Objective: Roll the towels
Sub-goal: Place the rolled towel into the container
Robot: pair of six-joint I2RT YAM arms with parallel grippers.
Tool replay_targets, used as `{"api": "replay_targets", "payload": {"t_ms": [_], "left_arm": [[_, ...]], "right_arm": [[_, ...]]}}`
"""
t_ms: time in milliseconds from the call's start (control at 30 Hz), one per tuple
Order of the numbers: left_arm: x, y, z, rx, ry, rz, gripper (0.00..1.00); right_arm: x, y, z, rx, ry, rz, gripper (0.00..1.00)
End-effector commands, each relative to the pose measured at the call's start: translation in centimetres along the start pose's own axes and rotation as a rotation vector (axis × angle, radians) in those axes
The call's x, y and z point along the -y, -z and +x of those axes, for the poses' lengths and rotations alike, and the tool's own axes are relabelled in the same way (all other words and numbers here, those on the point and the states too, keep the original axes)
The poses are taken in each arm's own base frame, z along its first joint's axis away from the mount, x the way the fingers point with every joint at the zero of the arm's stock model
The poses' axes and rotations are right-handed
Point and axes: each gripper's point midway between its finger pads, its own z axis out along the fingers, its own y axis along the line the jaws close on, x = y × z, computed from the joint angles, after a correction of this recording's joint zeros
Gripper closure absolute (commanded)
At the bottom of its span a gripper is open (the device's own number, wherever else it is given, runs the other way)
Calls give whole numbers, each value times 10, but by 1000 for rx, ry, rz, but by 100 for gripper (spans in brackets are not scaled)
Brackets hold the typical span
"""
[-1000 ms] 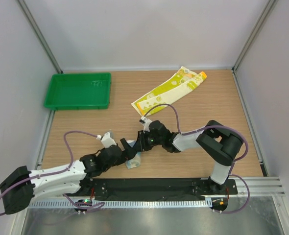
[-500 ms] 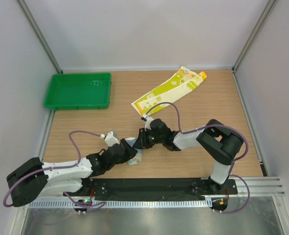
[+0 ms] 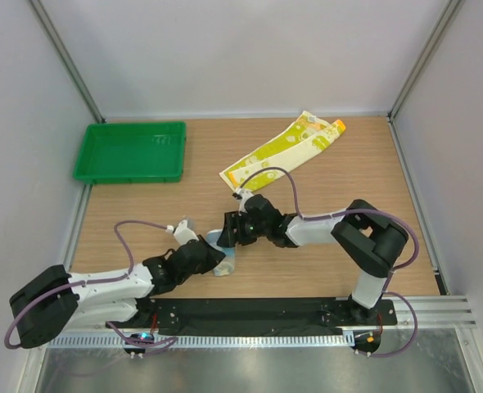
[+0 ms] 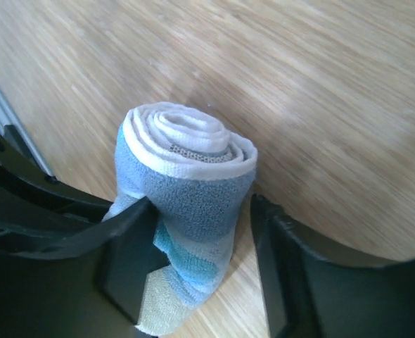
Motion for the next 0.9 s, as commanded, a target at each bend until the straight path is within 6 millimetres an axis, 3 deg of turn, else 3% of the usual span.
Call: {"api": "replay_targets", "payload": {"t_ms": [0,67,133,167,233,267,367,400,533,700,867], "left_arm": [[-43,7,13,-79,-104,-134,100],[-39,10,6,-65,-113,-117,100],[-40,12,0,-58,-126,-123,100],[-30,15,-6,-45,-124,-96,100],[-33,18,-15,-35,-151,-114,100],[-22,21,-23,-19,-147,-89,100],[-20,27,-42,3,-174,-92,100],[-11,30,-52,21,-173,-77,100],[-4,37,-85,61,-219,-77,100],[10,43,-135,96,-233,-65,100],[27,35,-201,181,-86,-26,100]], "right_arm": [[36,13,10,-58,17,227,33],[42,28,0,-45,7,297,31],[53,42,-23,15,-51,361,28],[53,53,-32,37,-85,362,28],[71,72,-49,79,-195,366,28],[74,79,-55,97,-220,360,28],[87,108,-69,156,-233,399,28],[83,117,-75,179,-220,399,28],[84,133,-74,179,-226,408,28],[81,137,-65,168,-235,380,28],[77,141,-59,178,-237,354,28]]}}
